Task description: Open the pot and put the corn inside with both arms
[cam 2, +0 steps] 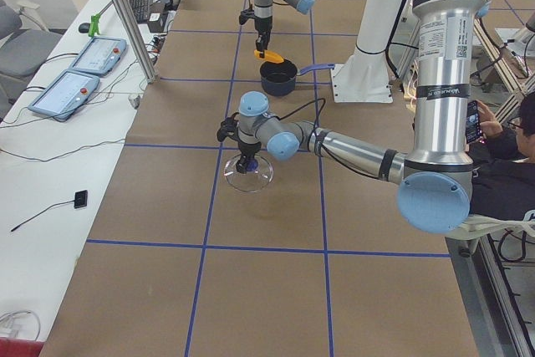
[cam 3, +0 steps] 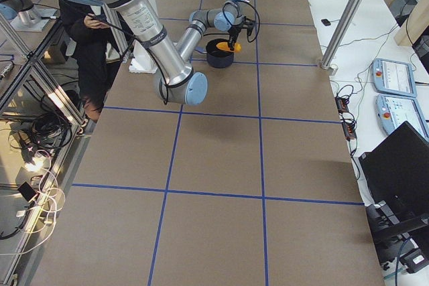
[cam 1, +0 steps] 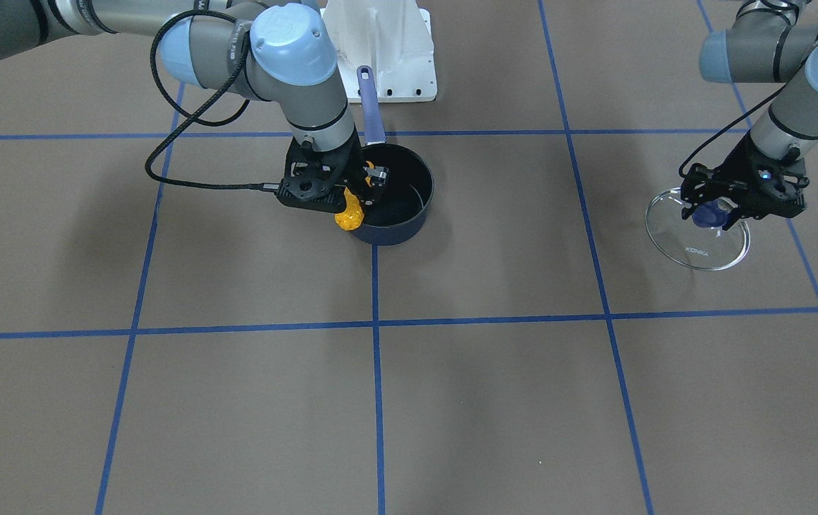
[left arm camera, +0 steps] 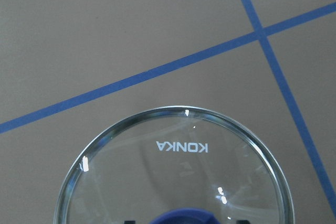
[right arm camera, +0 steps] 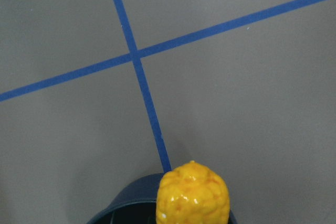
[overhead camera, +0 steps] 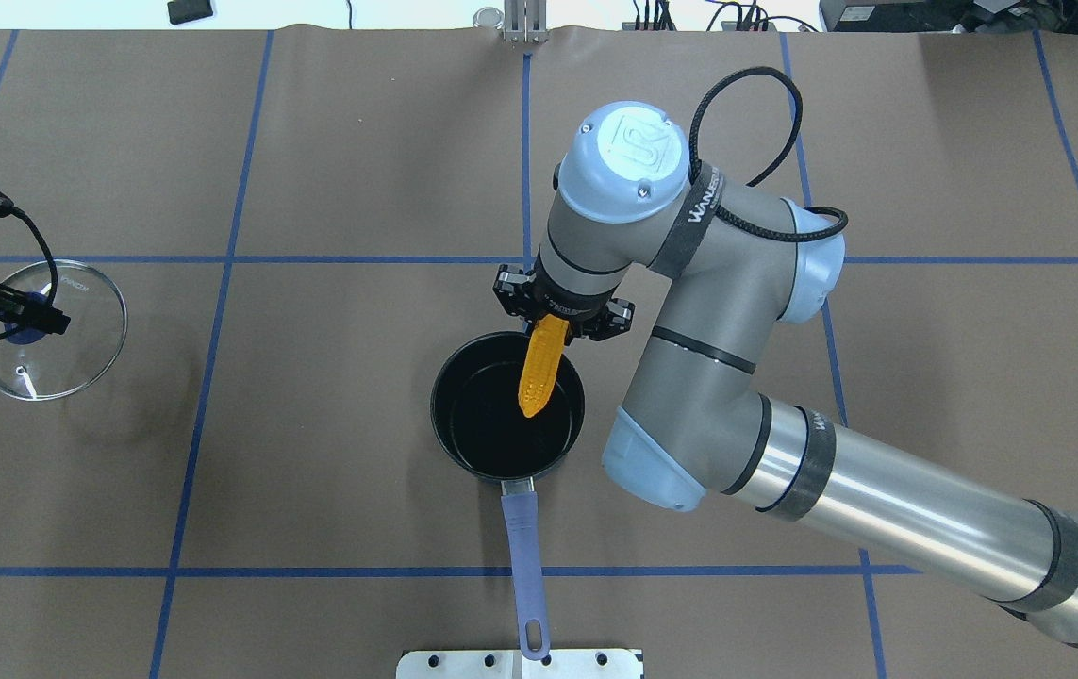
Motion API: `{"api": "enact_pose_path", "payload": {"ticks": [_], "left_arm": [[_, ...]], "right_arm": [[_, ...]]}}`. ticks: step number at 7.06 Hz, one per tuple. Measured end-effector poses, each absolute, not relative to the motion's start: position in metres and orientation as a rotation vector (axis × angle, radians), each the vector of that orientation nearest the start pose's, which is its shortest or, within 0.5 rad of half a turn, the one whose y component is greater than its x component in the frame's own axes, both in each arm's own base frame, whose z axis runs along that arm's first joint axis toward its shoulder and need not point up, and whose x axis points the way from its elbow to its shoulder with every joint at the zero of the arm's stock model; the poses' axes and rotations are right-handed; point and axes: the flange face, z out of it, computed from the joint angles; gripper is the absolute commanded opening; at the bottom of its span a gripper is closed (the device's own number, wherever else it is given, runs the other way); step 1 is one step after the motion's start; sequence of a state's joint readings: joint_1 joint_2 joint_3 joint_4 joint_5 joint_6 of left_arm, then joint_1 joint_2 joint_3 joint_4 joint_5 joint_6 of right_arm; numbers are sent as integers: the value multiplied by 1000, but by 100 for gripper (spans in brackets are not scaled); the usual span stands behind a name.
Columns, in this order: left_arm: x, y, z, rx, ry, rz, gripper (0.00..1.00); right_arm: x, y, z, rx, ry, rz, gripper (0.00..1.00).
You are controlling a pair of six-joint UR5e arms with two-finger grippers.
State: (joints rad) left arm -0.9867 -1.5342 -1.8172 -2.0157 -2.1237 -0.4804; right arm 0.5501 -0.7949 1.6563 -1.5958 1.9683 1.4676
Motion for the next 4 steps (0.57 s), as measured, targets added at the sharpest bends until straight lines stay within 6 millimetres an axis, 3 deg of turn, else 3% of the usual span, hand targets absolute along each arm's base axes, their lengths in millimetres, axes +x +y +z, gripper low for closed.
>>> {"api": "enact_pose_path", "payload": {"ticks": [1, 2, 4], "left_arm": [[206, -460, 516, 280, 784, 278, 32], [206, -459, 518, 278, 782, 278, 32], [206, -460, 522, 273, 779, 277, 33]], "right_arm": [[-549, -427, 155, -86, -901, 233, 31], [-557, -416, 155, -89, -899, 218, 95], [-565, -404, 158, -91, -895, 192, 100]]}}
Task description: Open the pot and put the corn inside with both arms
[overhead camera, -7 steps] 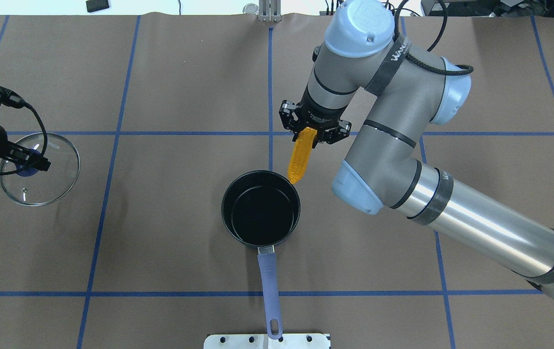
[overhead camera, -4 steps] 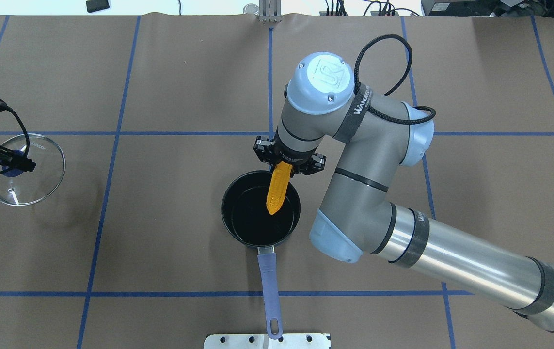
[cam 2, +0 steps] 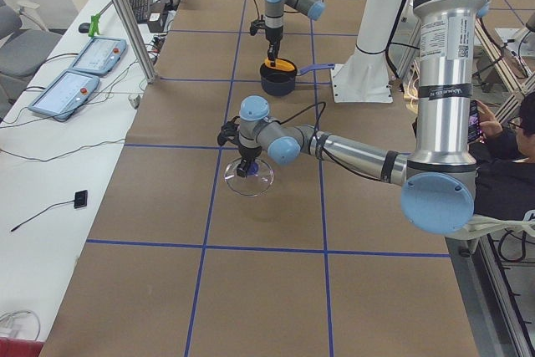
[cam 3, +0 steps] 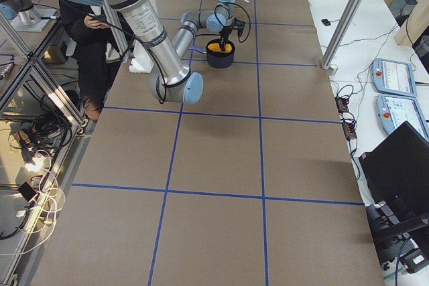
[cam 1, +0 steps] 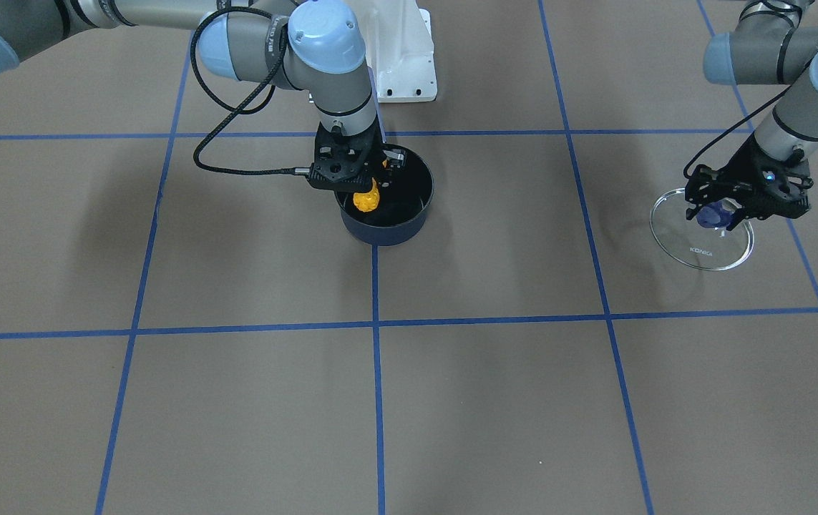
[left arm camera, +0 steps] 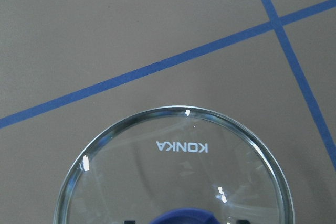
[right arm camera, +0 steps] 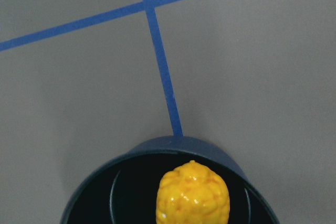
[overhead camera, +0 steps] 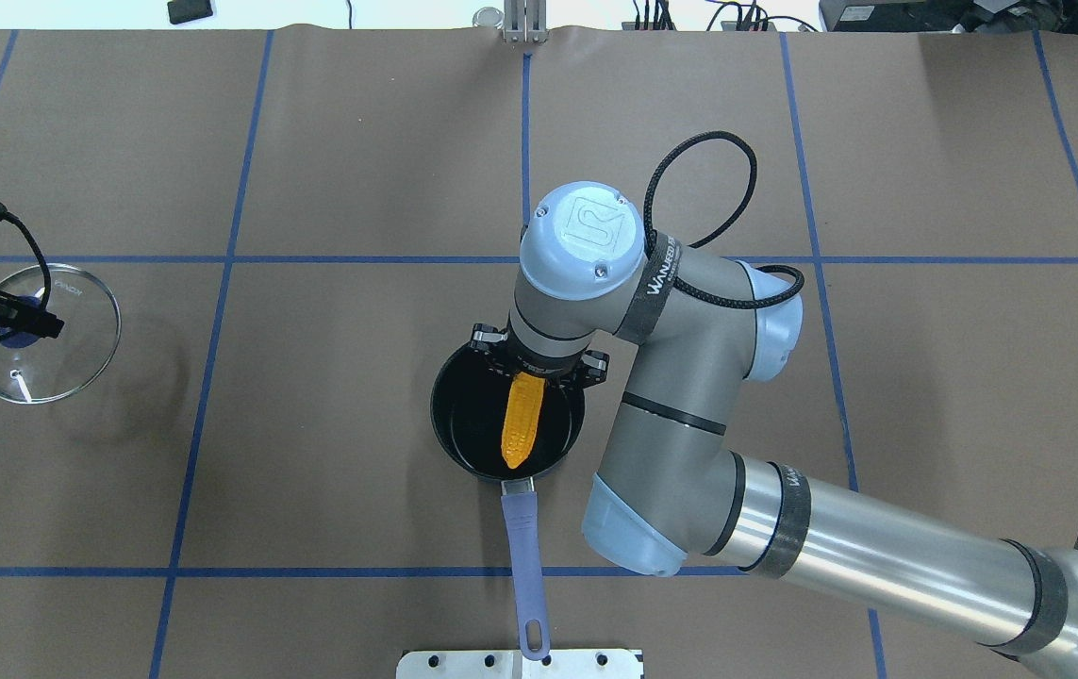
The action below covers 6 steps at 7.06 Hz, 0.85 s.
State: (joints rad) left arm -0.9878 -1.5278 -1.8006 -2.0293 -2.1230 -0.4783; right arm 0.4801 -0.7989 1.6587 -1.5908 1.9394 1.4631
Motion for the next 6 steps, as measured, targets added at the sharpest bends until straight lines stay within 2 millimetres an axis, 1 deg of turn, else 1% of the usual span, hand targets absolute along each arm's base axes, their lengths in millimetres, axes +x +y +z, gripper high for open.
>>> {"api": "enact_pose_path", "payload": {"ticks": [1, 2, 3, 4, 5, 6], "left_arm": [[207, -461, 528, 270, 776, 281, 34], [208, -463, 539, 272, 774, 292, 34], [210, -463, 548, 268, 784, 303, 34], [212, -461, 550, 249, 814, 314, 34], [214, -458, 551, 226, 844, 322, 34], [215, -457, 553, 212, 856, 325, 35]], "right_arm": [[-561, -403, 153, -85, -907, 187, 100], [-546, -411, 145, -78, -930, 191, 100], [-522, -430, 140, -77, -952, 202, 100], [-498, -448, 140, -79, -967, 210, 100], [-482, -460, 144, -74, -971, 210, 100], [-471, -468, 147, -66, -973, 209, 100]]}}
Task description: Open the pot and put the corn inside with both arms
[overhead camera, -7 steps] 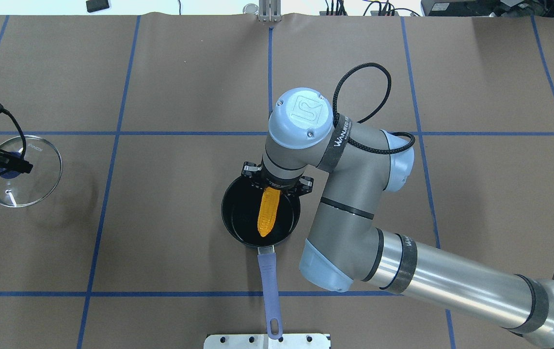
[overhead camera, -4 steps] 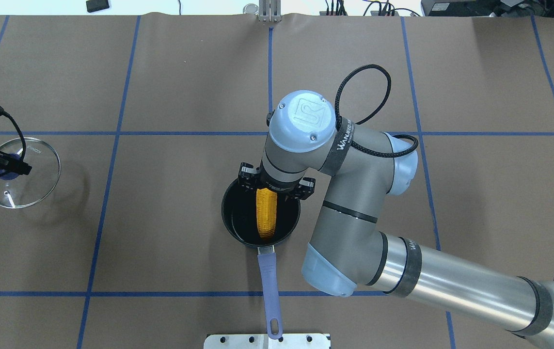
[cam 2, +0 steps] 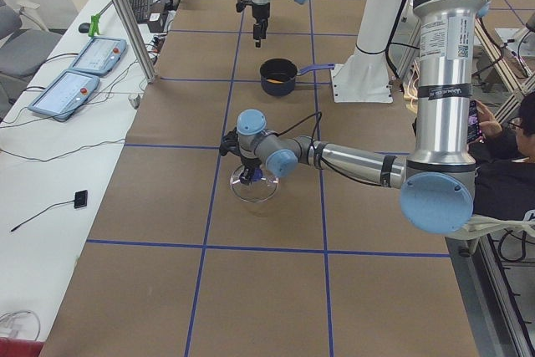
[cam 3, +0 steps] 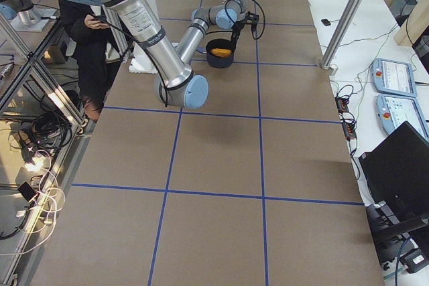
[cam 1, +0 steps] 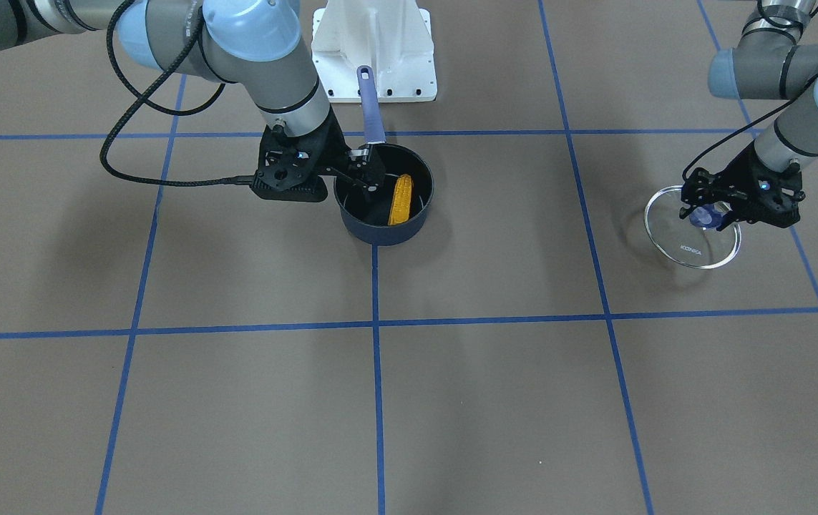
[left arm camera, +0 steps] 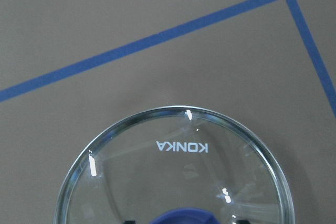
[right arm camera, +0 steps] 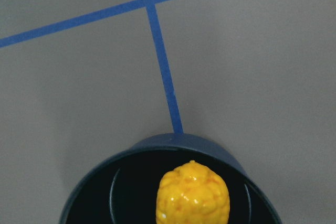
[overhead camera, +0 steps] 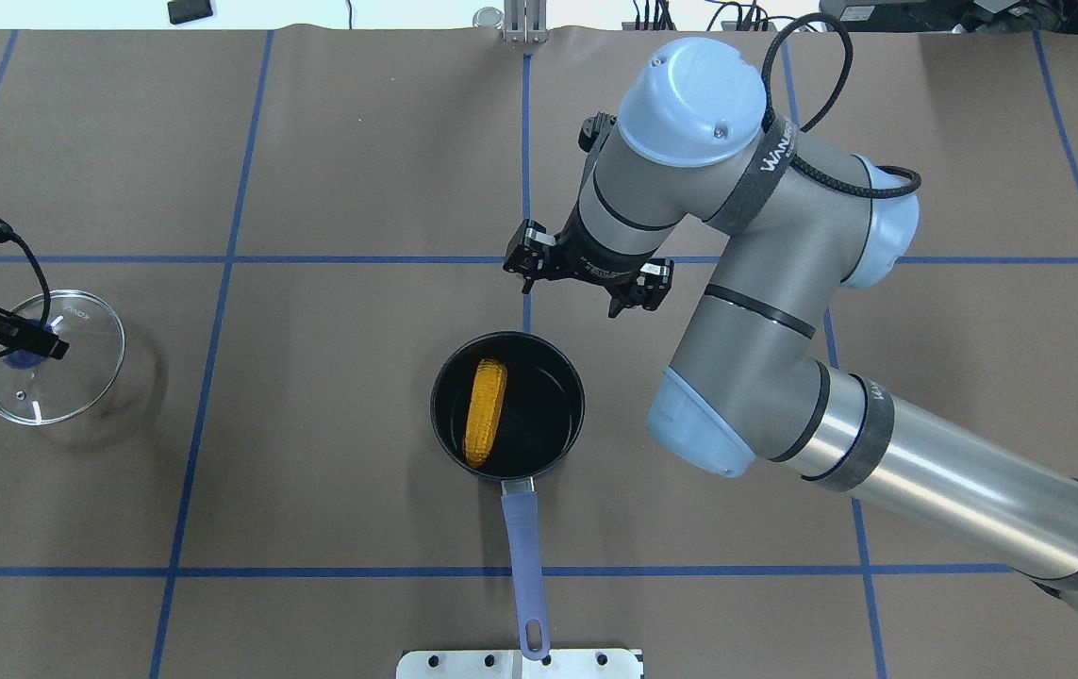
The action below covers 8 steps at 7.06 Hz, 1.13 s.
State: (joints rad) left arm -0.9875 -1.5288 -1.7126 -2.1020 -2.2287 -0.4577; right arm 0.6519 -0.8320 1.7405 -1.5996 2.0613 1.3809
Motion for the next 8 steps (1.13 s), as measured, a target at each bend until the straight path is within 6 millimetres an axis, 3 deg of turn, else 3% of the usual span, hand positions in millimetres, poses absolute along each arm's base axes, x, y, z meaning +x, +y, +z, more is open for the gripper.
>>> {"api": "enact_pose_path", "payload": {"ticks": [5, 6, 7, 8], "left_arm": [[218, -456, 571, 182, 840, 321, 36], [219, -457, 573, 177, 838, 318, 43], [219, -457, 575, 175, 836, 316, 66], [219, -457, 575, 175, 835, 315, 82]], "right_arm": [[-452, -484, 146, -59, -984, 225, 100], [-452, -485, 146, -59, -984, 226, 100], [-451, -485, 146, -59, -984, 226, 100], [-451, -485, 145, -58, -985, 226, 100]]}}
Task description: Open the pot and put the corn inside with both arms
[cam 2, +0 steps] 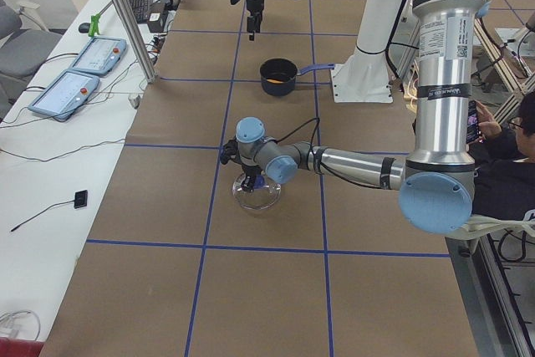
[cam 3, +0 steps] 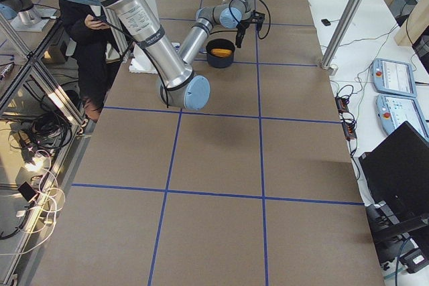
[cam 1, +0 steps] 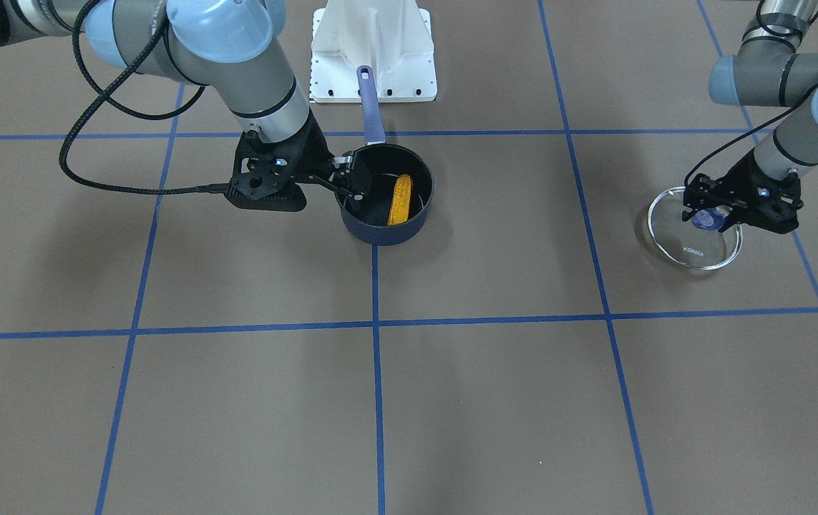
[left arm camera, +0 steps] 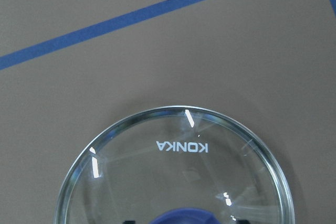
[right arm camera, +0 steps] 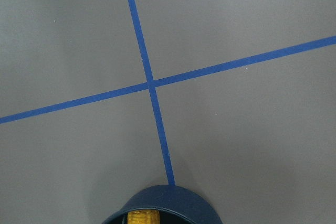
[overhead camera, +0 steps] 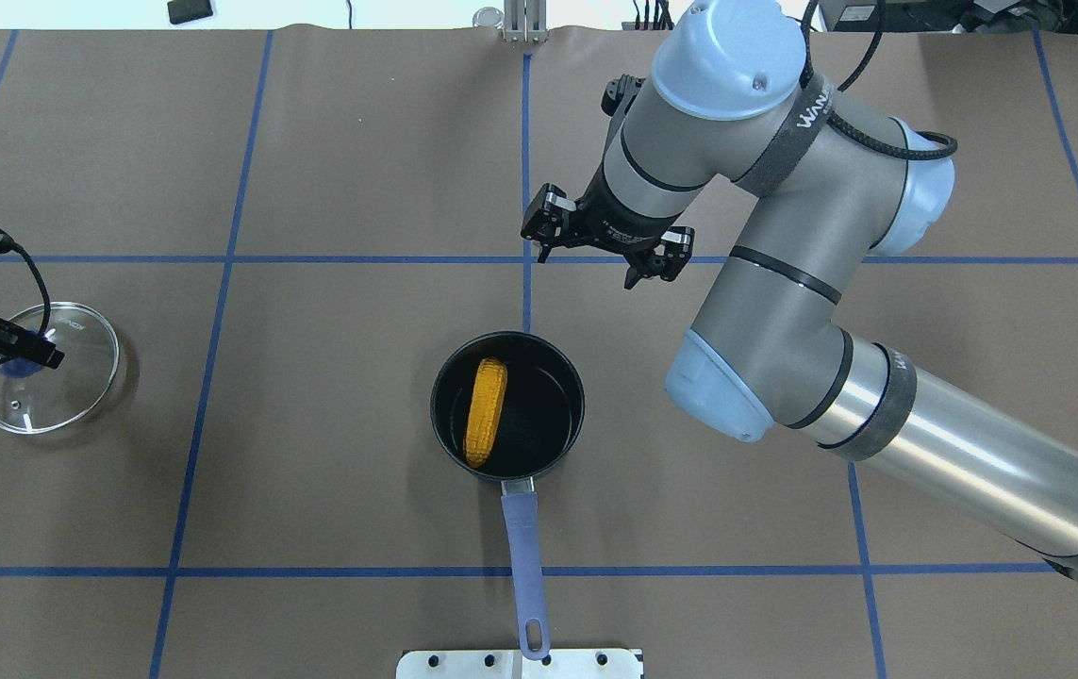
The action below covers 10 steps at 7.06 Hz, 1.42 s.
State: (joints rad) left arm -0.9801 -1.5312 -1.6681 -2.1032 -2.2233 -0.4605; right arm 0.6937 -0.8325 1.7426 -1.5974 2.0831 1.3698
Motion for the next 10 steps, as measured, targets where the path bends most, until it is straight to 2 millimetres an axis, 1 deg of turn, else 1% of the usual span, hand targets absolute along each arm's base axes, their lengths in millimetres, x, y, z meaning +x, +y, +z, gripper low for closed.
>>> {"api": "enact_pose_path", "payload": {"ticks": [1, 2, 4, 5, 6, 7, 8, 9, 10], "left_arm": [[219, -458, 574, 175, 836, 314, 95], [219, -458, 573, 177, 837, 315, 97], [220, -459, 568, 181, 846, 316, 98], [220, -460, 563, 182, 856, 319, 98], [210, -465, 558, 176, 878, 308, 98], [185, -474, 554, 172, 913, 281, 98], [158, -482, 551, 188, 942, 271, 98], [130, -487, 553, 218, 955, 282, 98], [100, -488, 561, 248, 948, 298, 98]], "right_arm": [[-450, -486, 145, -56, -987, 227, 100], [-449, -486, 144, -57, -988, 227, 100], [-441, -493, 145, -59, -993, 228, 100], [-429, -502, 149, -56, -996, 220, 100], [-407, -517, 159, -59, -1000, 206, 100], [-375, -537, 181, -60, -1001, 182, 100], [-341, -554, 208, -48, -994, 152, 100], [-307, -567, 240, -27, -981, 117, 100], [-274, -577, 273, -3, -964, 76, 100]]}}
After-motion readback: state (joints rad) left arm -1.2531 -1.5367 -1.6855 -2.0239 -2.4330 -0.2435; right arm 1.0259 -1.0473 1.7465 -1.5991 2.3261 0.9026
